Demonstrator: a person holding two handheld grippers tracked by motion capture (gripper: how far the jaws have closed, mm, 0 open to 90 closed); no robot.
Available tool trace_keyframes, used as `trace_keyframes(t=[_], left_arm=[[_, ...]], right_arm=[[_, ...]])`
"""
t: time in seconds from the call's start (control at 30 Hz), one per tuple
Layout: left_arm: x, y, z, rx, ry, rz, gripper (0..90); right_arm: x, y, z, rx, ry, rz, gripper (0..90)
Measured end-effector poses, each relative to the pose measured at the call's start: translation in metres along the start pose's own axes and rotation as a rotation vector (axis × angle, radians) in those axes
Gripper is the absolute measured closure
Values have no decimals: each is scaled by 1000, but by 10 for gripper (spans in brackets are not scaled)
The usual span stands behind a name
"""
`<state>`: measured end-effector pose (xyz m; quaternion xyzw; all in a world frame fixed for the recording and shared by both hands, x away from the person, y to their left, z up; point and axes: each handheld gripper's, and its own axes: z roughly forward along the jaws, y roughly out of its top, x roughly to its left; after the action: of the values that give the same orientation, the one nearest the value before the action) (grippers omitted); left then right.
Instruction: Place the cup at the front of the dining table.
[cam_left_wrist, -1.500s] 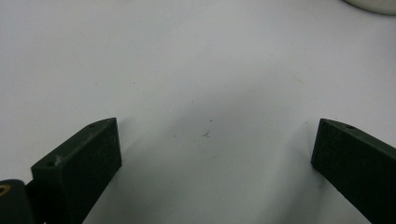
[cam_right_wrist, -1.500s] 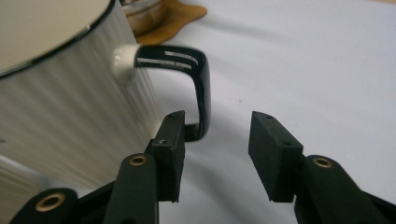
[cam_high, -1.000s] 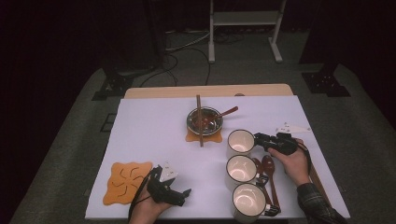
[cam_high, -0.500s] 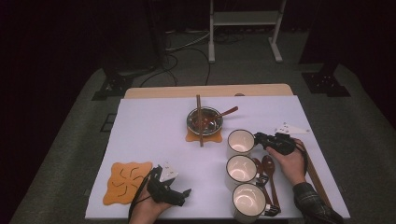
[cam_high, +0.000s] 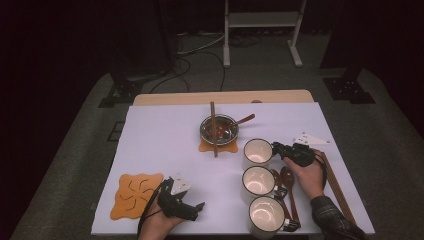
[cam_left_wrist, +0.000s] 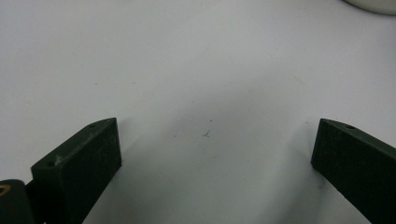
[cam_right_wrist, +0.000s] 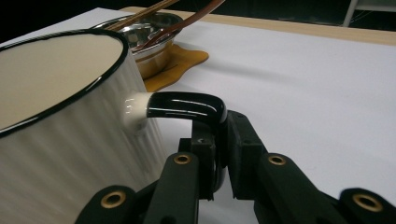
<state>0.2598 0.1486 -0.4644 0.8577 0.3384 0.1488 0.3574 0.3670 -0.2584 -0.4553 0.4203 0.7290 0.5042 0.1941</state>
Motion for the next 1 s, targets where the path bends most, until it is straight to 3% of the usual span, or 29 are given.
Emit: trace_keyframes(t=[0.57,1.0], left_arm=[[0,0,0,0,0,0,4],[0,0,0,0,0,0,4]], right_arm=[[6,1,4,-14,-70,-32,838],[2,3,7,-17,-52,20,829]])
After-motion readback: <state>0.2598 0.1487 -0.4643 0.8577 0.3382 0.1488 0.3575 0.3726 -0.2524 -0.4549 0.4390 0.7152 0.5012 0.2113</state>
